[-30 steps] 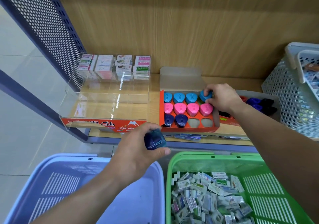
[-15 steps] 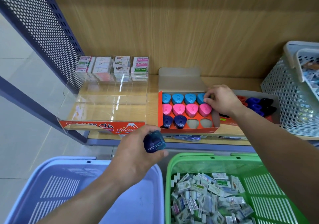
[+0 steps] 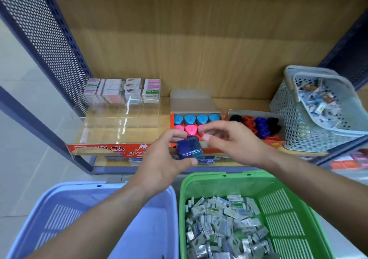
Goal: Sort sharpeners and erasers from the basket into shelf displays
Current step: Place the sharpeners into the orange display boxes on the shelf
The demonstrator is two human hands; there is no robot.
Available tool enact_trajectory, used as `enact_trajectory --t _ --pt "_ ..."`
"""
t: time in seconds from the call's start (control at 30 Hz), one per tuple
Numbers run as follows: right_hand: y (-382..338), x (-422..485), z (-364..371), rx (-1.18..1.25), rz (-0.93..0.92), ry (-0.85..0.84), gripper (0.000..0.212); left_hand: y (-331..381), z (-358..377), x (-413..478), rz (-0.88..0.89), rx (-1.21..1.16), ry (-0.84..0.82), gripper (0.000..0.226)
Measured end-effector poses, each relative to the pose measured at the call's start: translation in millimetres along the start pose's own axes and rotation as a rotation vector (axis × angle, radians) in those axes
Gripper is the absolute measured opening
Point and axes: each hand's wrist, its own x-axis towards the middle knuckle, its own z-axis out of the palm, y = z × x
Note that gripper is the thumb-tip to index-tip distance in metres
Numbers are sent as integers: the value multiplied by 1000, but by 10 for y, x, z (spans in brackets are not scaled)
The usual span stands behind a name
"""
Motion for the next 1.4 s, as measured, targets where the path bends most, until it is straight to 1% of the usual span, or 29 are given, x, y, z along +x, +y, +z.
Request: enact_trajectory --t 0.03,0.1,0.27,0.37,0.43,0.57,0.63,0.73,0.8,0.93,1.0,1.07,1.2,1.4 --pt "-66 -95 33 79 -2 -28 17 37 21 -19 5 -23 10 60" --pt "-136 -222 72 162 -10 -47 21 94 59 -62 28 -50 42 61" --pt "-186 -279 47 213 18 -40 18 170 68 -167 85 -39 127 59" --pt "-190 -290 -5 148 -14 -61 19 196 76 -206 137 -22 94 55" --pt "-193 -301 -15 125 -32 -47 18 196 86 -217 138 -36 61 54" --pt "-211 -297 39 282 25 -18 24 136 107 -157 131 3 71 59" --pt "-207 -272 77 265 19 -21 32 96 135 -112 98 -29 80 60" --pt "-165 -224 110 235 32 -13 32 14 193 -44 67 -9 74 57" --pt "-78 -173 103 190 51 7 31 -50 205 -9 48 73 42 54" --pt "332 2 48 -13 154 95 35 -227 82 79 13 550 -71 58" --pt "552 105 44 -106 198 130 39 -321 18 117 12 698 -120 60" --pt "736 206 81 -159 225 139 42 -427 -9 150 -12 787 -175 66" --pt "1014 362 245 -233 257 101 43 -655 9 238 -19 916 -269 77" --pt "1148 454 415 -349 262 46 46 -850 139 381 -53 984 -382 86"
